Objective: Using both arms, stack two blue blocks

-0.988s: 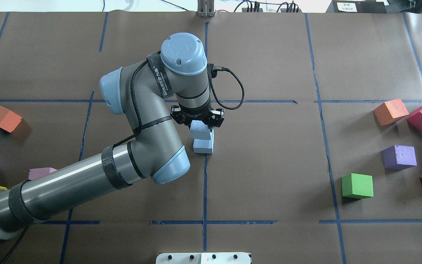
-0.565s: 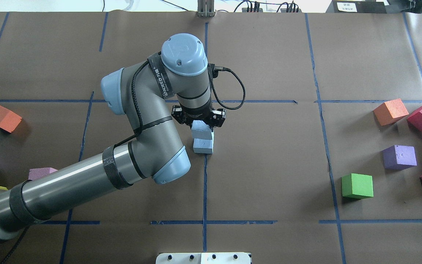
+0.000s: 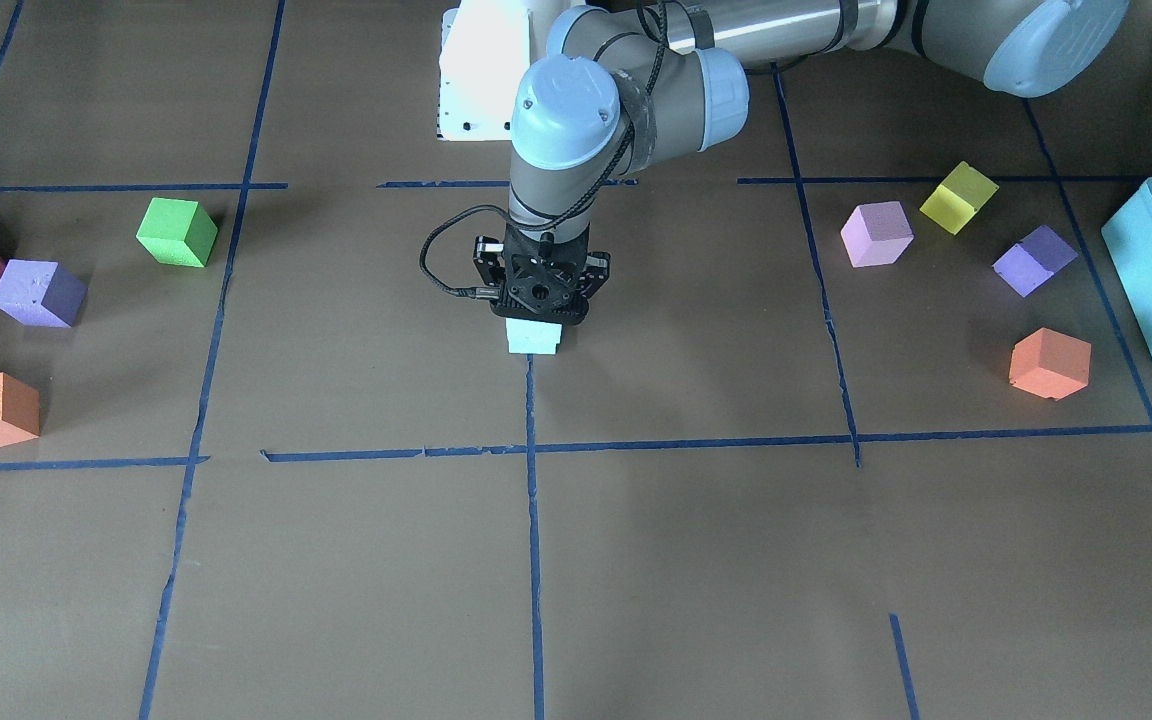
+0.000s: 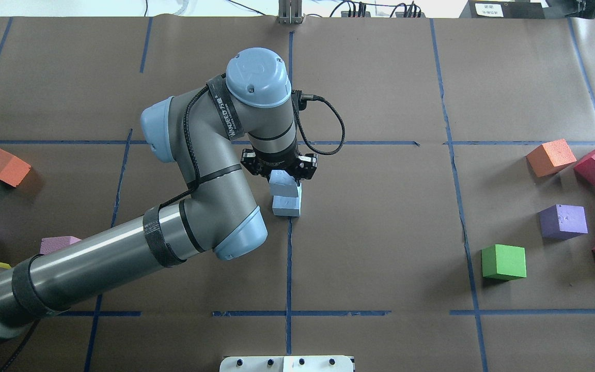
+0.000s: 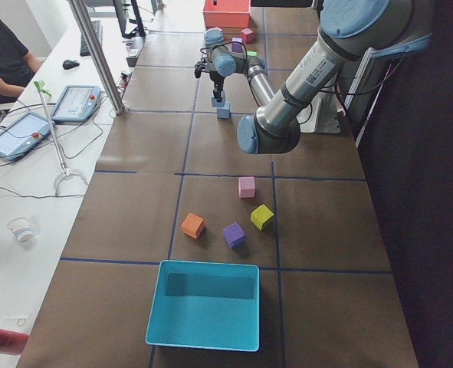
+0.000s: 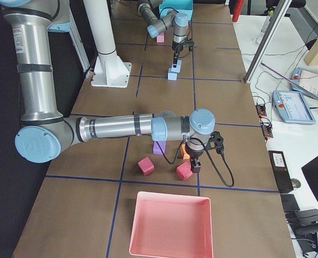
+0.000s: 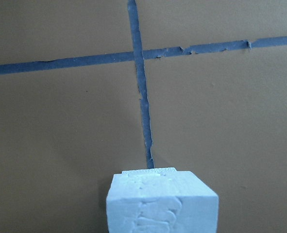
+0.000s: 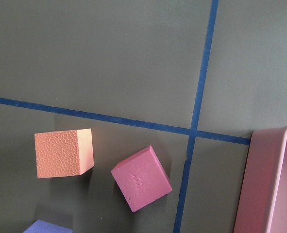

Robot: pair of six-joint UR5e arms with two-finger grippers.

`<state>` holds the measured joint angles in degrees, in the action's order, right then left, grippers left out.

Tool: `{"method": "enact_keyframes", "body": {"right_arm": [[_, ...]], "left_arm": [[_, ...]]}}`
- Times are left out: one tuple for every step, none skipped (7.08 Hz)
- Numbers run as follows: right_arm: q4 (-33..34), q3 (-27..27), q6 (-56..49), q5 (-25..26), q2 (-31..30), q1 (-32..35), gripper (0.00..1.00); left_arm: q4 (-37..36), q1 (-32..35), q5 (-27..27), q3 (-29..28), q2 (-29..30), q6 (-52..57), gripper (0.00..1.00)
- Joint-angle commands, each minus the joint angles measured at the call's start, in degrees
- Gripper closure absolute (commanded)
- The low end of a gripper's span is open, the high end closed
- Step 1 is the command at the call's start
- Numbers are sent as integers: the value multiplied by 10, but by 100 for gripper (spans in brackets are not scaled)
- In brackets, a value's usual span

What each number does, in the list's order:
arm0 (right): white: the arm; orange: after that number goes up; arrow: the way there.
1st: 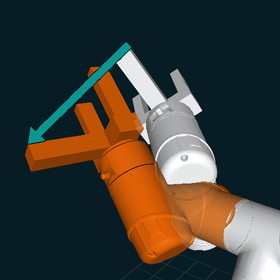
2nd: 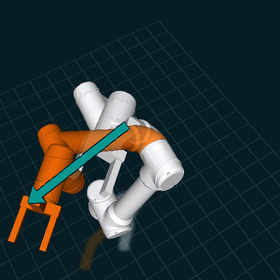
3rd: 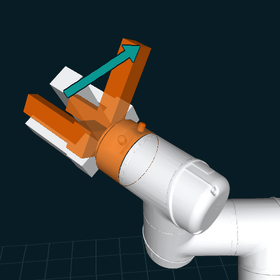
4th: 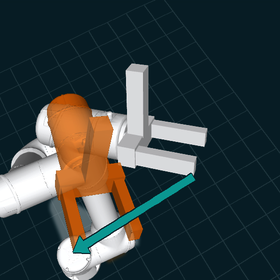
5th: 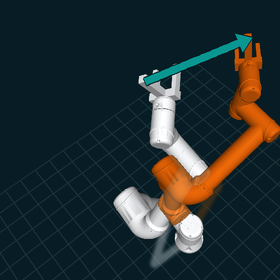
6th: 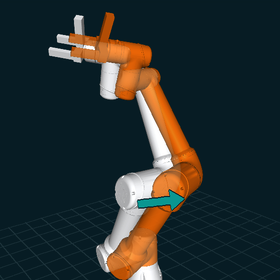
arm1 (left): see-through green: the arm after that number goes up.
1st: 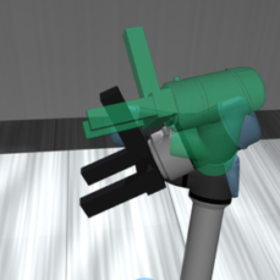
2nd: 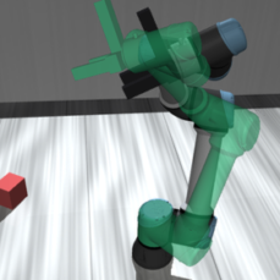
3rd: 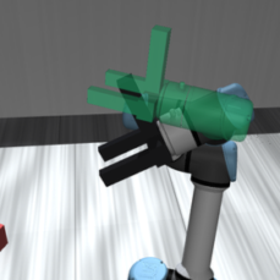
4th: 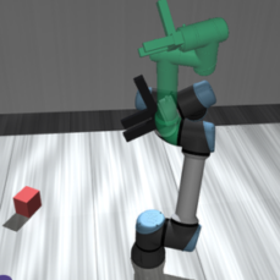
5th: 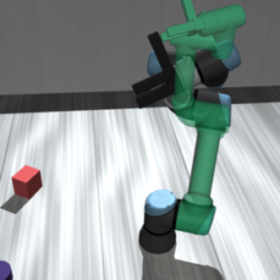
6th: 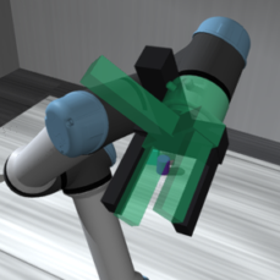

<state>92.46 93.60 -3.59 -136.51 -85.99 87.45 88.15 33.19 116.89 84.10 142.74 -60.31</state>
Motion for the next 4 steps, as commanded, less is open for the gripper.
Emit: {"method": "enact_keyframes", "body": {"right_arm": [[0,0,0,0,0,0,0],[0,1,0,0,0,0,0],[0,0,0,0,0,0,0],[0,1,0,0,0,0,0]], "left_arm": [[0,-3,0,1,0,-1,88],[-1,-3,1,1,0,-1,87],[-1,-3,1,1,-1,-1,86],[-2,-3,1,2,-1,-1,86]]}}
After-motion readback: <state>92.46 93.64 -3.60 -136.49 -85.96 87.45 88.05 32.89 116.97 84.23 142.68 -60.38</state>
